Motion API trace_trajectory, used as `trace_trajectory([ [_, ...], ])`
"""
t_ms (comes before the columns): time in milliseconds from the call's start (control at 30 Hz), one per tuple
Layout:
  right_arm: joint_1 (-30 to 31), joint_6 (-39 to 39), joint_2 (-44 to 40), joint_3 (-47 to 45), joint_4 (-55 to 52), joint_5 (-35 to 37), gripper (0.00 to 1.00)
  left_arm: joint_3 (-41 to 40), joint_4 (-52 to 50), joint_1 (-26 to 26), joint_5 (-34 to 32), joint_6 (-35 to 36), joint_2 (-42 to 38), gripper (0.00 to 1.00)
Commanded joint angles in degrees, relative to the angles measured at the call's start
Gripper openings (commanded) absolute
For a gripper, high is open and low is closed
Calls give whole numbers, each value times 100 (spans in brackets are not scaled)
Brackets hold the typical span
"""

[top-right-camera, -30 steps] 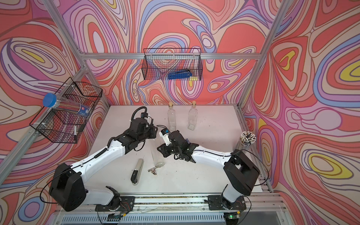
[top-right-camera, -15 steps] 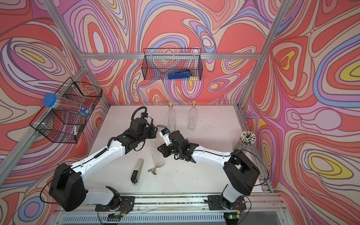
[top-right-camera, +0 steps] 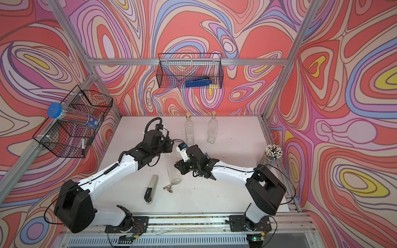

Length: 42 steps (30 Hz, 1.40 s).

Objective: Remove the label from the bottle
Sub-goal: Tear open the label from the bottle.

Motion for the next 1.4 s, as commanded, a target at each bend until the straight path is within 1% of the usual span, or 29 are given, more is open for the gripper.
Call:
trace_trajectory([
  [0,7,7,157,18,54,21,8,-4,131,-23,48,-25,-188,0],
  [167,5,4,166,10,57,70,0,-39,126,-19,37,-18,-233,0],
  [467,10,-49,82,38,-57,263,0,-12,114,-25,118,-16,-198,0],
  [933,11,-156,70,164,-475,949,0,-100,140,-30,153,63,-254,0],
  [1367,7,-122,112,209,-543,1176,0,-127,166,-29,248,113,-284,0],
])
